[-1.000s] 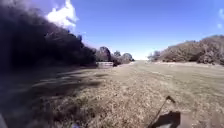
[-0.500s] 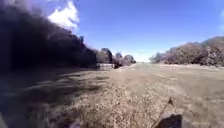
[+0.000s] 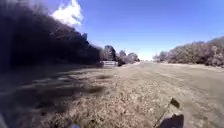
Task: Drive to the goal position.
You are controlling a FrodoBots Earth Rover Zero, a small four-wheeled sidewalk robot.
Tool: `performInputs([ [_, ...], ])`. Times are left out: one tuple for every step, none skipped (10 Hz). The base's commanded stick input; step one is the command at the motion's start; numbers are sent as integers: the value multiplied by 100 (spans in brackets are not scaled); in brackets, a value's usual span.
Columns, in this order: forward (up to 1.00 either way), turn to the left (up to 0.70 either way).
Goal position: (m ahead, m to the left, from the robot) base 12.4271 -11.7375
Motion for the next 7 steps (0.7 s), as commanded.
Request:
performInputs([
  [70, 0],
  [70, 0],
  [70, 0],
  [70, 0],
  [70, 0],
  [70, 0],
  [70, 0],
])
